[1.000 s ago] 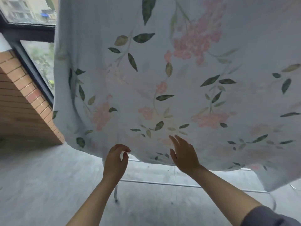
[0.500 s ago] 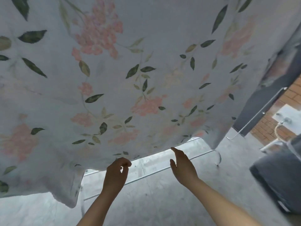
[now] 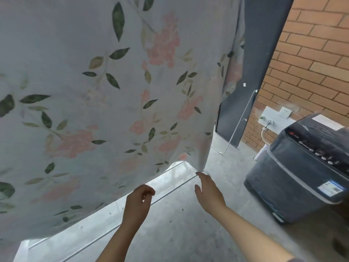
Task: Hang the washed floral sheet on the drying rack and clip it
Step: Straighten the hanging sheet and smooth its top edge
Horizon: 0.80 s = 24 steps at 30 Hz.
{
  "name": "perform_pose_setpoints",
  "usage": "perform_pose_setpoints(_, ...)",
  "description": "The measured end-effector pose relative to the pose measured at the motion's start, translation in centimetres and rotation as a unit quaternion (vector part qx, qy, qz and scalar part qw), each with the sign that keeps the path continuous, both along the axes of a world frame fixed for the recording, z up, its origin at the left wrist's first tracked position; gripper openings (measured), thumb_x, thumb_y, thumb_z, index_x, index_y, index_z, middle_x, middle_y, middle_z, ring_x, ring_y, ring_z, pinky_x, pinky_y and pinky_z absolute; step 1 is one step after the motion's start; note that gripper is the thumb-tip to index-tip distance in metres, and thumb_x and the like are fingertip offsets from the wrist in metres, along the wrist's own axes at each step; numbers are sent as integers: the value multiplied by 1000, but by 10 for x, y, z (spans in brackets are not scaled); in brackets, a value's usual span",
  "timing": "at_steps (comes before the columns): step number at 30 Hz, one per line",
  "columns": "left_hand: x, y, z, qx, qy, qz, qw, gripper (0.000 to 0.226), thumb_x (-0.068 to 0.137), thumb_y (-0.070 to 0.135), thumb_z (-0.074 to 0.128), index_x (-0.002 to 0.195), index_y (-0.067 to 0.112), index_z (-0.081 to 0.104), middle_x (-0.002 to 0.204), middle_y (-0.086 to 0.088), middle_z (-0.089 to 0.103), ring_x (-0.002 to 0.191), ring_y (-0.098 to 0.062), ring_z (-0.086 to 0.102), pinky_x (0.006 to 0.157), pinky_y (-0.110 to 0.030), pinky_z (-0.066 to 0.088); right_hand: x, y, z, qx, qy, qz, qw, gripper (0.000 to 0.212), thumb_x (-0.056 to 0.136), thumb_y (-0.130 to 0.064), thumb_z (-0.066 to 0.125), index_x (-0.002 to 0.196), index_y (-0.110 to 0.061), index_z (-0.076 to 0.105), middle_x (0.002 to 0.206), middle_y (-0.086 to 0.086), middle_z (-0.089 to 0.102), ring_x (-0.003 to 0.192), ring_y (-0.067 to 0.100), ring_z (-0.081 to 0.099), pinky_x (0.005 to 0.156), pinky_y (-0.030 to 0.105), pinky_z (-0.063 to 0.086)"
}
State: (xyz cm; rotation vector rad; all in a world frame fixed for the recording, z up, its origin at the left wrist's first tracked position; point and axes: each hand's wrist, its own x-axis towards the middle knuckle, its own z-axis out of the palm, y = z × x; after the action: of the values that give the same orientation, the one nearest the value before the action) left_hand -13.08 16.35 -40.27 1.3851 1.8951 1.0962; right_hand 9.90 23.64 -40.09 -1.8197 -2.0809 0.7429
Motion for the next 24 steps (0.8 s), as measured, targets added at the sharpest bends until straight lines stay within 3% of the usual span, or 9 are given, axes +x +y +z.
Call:
perform_pose_setpoints(12,136,190,-6,12,51,-79,995,33,76,-10,58,70,22,64,86,26,63,81,2,58,68,-4,39,150,150,-5,-12,23,-78,997,43,98,-31,39,140,-32,30,144,-6,38,127,15,44,99,33,43)
perform_pose_setpoints(18,205,333,-31,11,60,-118,991,51,73,-12,60,68,39,57,73,21,65,77,2,60,67,-4,41,208,263,-16,-44,28,-75,996,44,99,-30,39,142,-30,29,146,-8,35,131,12,39,104,28,38)
perform_pose_setpoints(22,248,431,-17,-4,91,-119,989,30,82,-1,57,78,28,65,84,16,65,73,1,57,71,-6,39,247,338,-16,-71,35,-78,994,42,98,-27,40,140,-28,33,142,-5,40,128,14,43,101,27,39)
perform_pose_setpoints(24,264,472,-6,-16,97,-97,990,19,87,5,56,87,20,68,90,10,65,78,-6,58,77,-17,45,261,376,-13,-83,66,-95,990,40,97,-25,42,137,-25,36,139,-2,43,124,16,47,98,28,40)
